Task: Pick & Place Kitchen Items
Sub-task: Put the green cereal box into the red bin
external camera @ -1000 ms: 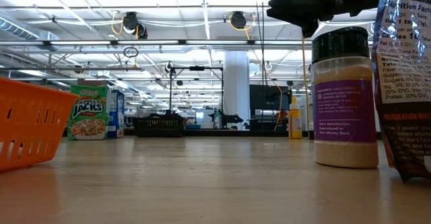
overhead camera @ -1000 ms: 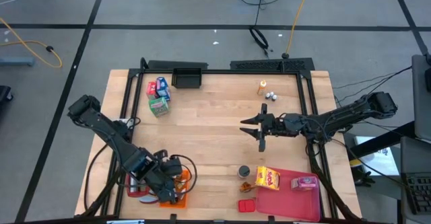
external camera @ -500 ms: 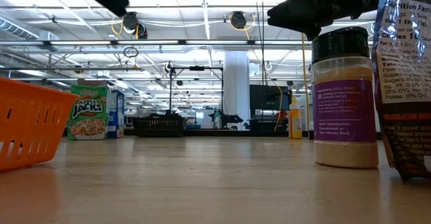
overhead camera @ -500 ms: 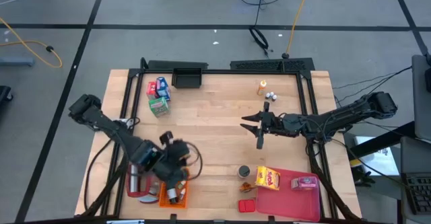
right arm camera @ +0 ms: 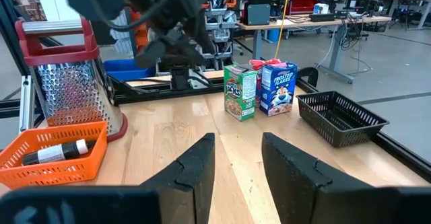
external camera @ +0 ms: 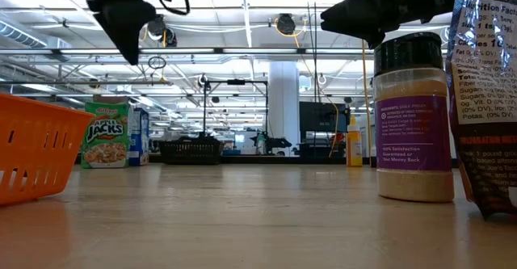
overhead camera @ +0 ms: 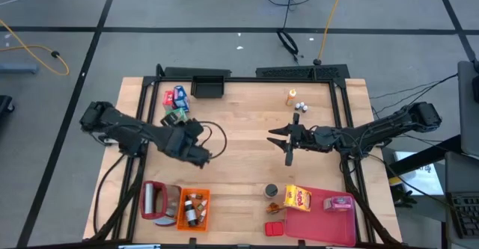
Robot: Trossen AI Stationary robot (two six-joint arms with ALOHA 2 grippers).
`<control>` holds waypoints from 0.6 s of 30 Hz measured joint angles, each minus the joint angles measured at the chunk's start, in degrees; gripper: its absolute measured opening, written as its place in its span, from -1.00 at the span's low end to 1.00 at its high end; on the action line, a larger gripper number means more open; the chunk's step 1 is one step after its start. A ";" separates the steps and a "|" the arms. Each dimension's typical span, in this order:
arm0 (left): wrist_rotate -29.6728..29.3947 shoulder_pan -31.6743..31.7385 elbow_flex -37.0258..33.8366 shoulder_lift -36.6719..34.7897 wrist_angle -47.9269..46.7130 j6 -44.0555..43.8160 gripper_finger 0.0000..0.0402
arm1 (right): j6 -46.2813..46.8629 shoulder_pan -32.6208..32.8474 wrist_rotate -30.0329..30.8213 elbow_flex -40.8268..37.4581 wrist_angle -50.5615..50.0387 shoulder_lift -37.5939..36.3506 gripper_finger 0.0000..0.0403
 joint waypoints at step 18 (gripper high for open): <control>10.69 14.44 -8.86 0.00 2.15 18.23 -0.29 | -0.07 0.00 -0.04 0.00 -0.79 0.00 -0.44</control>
